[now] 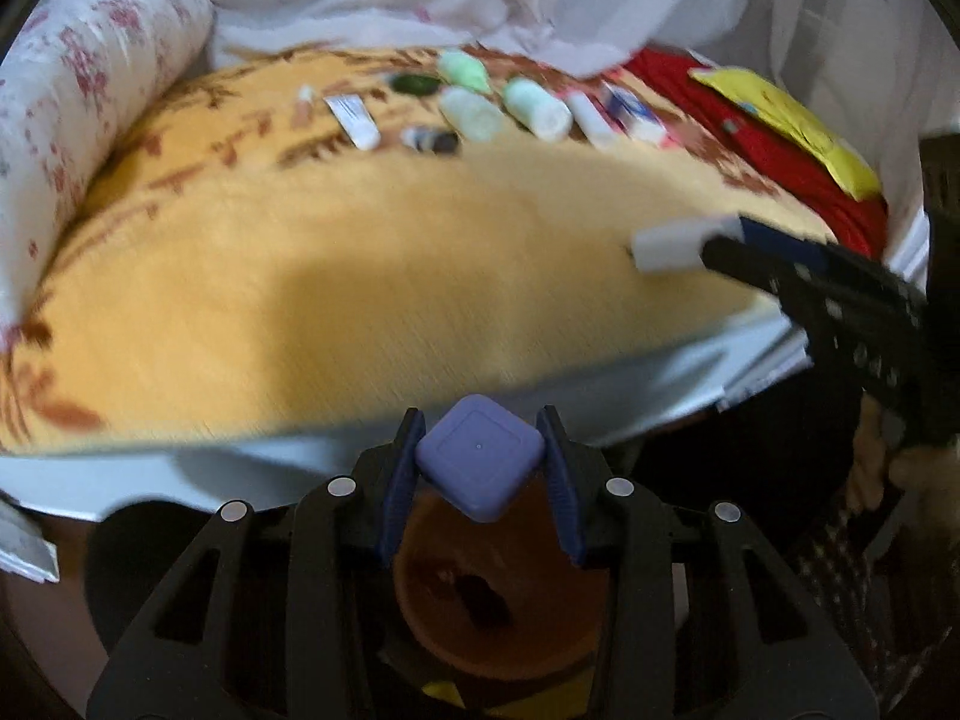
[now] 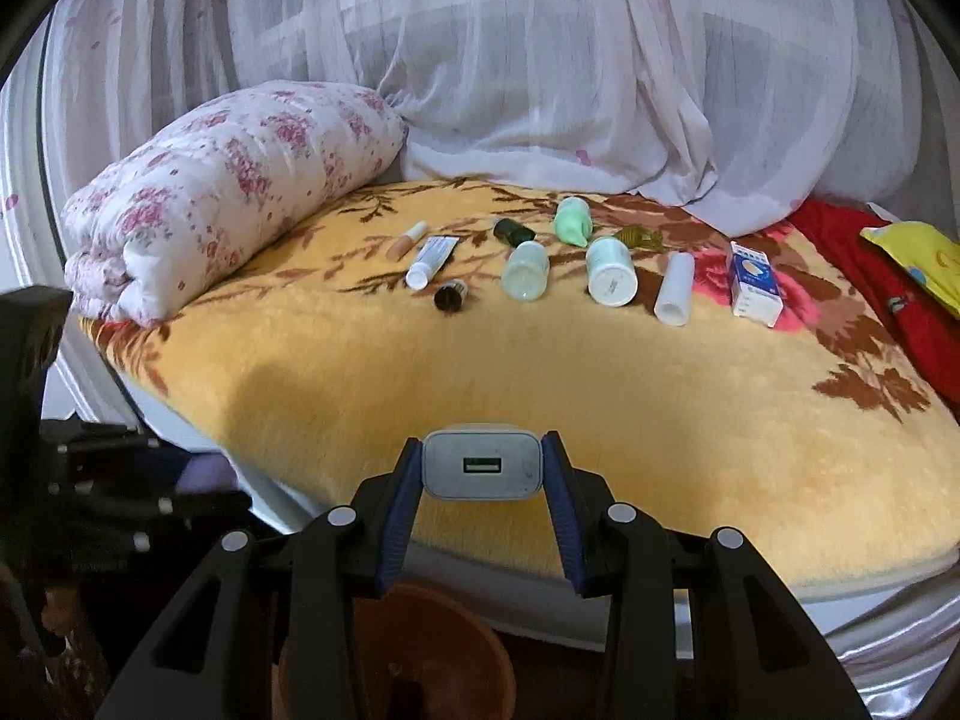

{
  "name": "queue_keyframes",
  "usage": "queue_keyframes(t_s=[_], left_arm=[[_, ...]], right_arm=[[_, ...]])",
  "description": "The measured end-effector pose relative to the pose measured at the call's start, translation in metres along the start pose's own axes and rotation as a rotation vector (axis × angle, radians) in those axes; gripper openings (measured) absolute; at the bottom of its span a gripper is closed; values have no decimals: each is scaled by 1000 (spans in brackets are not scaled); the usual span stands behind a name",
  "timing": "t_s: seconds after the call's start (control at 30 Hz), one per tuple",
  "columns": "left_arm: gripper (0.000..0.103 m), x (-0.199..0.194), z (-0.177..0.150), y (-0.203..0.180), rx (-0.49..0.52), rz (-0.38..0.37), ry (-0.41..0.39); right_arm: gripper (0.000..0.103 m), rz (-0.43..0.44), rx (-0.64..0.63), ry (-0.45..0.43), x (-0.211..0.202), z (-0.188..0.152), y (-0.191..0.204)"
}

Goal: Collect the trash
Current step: 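Carry charger and sponge to the orange bin and open both tools, then grasp the dark small bottle with the right tool while the left tool grasps the white tube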

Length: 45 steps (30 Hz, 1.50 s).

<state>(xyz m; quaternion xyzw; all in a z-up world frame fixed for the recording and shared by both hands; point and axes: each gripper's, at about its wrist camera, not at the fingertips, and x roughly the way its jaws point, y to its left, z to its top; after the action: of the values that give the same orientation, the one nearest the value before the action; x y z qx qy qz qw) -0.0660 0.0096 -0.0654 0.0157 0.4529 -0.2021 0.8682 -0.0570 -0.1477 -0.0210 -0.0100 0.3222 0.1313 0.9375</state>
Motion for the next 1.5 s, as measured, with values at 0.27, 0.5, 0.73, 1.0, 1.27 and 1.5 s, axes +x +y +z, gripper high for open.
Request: queue_keyframes(t_s=[0.27, 0.5, 0.73, 1.0, 1.27, 1.5], left_arm=[[38, 12, -37, -17, 22, -49, 92], [38, 19, -52, -20, 11, -77, 146], [39, 23, -60, -22, 20, -78, 199], [82, 11, -51, 7, -71, 22, 190], [87, -28, -3, 29, -116, 40, -50], [88, -31, 43, 36, -140, 87, -172]], right_arm=[[40, 60, 4, 38, -21, -24, 15], [40, 104, -31, 112, -29, -46, 32], [40, 170, -41, 295, -12, -80, 43], [86, 56, -30, 217, -24, -71, 27], [86, -7, -15, 103, -12, -27, 4], [86, -4, -55, 28, 40, 42, 14]])
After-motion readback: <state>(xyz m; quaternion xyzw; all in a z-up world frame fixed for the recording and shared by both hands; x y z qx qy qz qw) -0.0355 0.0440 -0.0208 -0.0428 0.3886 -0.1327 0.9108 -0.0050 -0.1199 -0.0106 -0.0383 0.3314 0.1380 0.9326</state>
